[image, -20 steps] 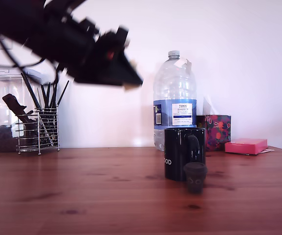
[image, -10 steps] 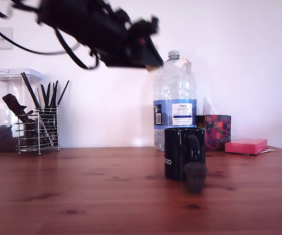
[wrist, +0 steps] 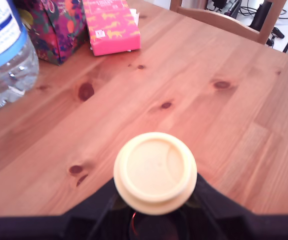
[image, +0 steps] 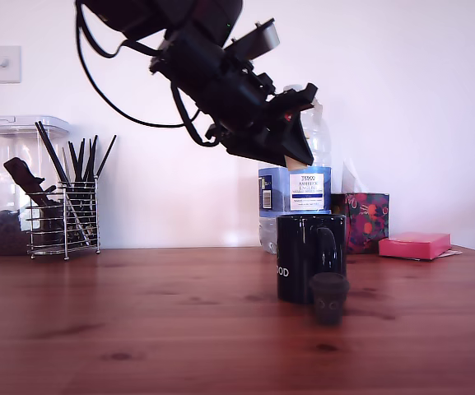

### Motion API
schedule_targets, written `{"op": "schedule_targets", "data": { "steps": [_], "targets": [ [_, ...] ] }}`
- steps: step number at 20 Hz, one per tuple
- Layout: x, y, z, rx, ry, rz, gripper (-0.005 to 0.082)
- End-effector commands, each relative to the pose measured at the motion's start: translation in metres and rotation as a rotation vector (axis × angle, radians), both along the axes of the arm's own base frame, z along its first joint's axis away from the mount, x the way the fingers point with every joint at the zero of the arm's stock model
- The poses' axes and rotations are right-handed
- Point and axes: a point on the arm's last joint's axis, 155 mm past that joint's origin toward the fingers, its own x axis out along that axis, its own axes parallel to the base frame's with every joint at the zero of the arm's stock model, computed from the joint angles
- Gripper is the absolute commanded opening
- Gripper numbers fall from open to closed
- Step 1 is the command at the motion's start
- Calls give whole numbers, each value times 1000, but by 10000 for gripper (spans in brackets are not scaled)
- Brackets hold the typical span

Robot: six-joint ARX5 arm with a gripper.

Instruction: Pick up the coffee capsules from the table one by one and drop them inside the nearest coffee cup

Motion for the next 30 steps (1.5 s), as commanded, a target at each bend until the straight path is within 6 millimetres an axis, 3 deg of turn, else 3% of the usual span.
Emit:
{"op": "schedule_targets", "data": {
  "steps": [1, 4, 14, 20, 22, 24, 26, 27, 30],
  "targets": [
    [-1, -1, -27, 36, 37, -10, 193],
    [-2, 0, -38, 55, 59, -10, 194],
    [-11, 0, -45, 74, 94, -27, 212],
    [-14, -2, -45, 75, 92, -49, 547],
    [-14, -2, -45, 73, 91, -49, 610],
    [-13, -4, -43, 66, 84, -52, 606],
    [-13, -4, -41, 63, 79, -52, 573],
    [-14, -3, -38, 62, 80, -52, 497],
    [-18, -3, -20, 42, 67, -62, 64]
  ]
}}
